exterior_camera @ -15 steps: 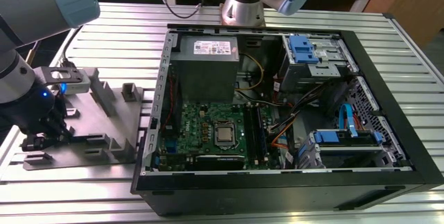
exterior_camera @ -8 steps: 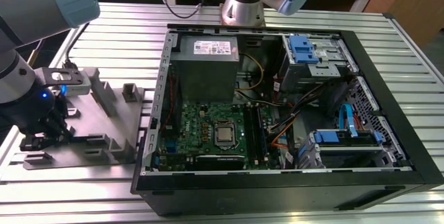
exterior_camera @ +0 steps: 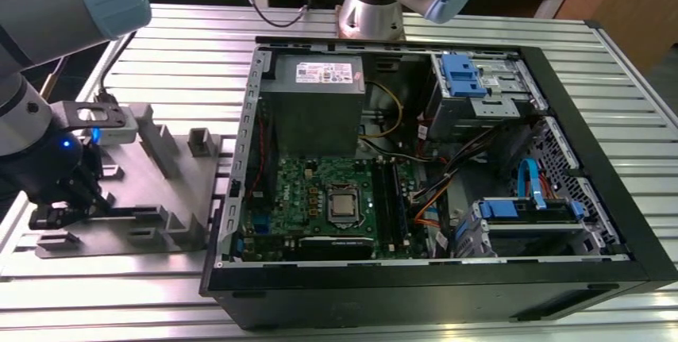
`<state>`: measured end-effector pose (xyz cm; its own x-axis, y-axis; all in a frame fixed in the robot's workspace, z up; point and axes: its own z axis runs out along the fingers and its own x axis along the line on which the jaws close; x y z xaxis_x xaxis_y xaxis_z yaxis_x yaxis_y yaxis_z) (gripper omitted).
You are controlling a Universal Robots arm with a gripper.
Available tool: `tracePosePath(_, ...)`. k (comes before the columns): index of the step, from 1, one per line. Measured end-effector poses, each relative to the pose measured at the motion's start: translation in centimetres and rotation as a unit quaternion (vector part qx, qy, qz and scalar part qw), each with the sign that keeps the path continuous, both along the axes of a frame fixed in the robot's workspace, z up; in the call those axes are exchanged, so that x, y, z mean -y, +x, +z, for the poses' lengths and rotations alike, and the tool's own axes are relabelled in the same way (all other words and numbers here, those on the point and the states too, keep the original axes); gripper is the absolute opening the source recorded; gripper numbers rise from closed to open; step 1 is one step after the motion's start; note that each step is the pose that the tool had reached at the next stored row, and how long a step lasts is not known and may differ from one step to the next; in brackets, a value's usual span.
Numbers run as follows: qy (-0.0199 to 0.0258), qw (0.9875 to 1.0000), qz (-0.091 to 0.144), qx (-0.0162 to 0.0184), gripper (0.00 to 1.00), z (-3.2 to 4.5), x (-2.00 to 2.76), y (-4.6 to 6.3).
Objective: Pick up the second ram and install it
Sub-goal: 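Pick up the second ram and move it above second insertion slot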
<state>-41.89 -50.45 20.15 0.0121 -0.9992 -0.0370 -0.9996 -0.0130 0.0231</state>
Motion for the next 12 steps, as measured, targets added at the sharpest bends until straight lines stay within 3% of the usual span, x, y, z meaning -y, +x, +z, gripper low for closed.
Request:
tracePosePath(11,-0.0002,1.0,0.0,-0.0001,0.08,0.01,0.0,0.0)
tracePosePath(12,-0.0003,1.0,0.0,-0.0002,0.08,0.28,0.0,0.0)
